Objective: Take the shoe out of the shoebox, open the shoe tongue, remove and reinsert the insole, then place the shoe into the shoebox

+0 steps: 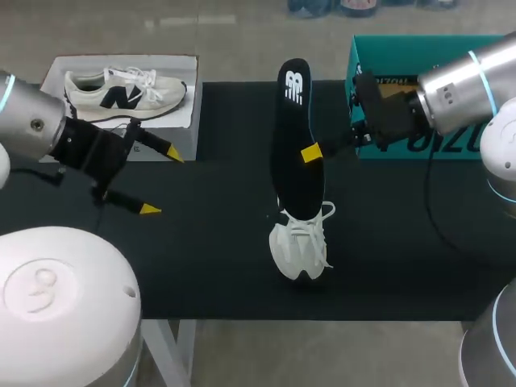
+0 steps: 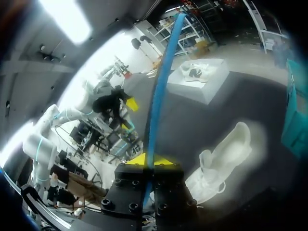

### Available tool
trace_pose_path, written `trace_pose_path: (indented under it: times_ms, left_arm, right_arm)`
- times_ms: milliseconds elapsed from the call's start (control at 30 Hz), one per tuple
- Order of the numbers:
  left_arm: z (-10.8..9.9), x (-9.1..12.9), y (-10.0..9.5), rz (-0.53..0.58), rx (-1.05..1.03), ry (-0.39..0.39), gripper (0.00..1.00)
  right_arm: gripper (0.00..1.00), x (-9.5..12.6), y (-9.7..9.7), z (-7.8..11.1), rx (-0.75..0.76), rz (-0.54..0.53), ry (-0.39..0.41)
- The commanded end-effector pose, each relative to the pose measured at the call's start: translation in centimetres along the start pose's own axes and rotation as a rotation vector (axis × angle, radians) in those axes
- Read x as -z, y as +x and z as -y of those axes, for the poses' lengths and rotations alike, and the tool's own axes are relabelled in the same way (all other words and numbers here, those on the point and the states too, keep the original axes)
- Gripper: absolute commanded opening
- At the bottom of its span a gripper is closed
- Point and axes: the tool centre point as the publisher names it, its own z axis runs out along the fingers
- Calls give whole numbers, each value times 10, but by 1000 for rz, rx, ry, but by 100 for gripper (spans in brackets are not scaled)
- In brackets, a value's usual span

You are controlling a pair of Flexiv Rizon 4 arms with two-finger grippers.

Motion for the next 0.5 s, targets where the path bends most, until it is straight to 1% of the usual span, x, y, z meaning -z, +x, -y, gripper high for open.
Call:
trace_pose_path:
  times_ms: [33, 133, 167, 233, 300, 367, 400, 500]
  left_arm:
    - [-4, 7, -3, -77, 41, -32, 100]
    - [-9, 8, 1, -90, 71, -40, 100]
    - [-12, 9, 3, -90, 79, -28, 100]
    - [-17, 9, 7, -90, 99, -28, 100]
    - [-22, 9, 10, -87, 109, -4, 100]
    - [-25, 9, 11, -83, 117, -8, 100]
    - [-26, 8, 12, -77, 124, 3, 100]
    - [-29, 6, 11, -70, 158, -6, 100]
  right_arm:
    - [0, -1, 0, 0, -1, 2, 0]
    - [0, -1, 0, 0, -1, 2, 0]
    - [0, -1, 0, 0, -1, 2, 0]
    - [0, -1, 0, 0, -1, 2, 0]
    - [0, -1, 0, 0, -1, 2, 0]
    - [0, -1, 0, 0, -1, 2, 0]
    - [0, -1, 0, 0, -1, 2, 0]
    - [0, -1, 0, 0, -1, 2, 0]
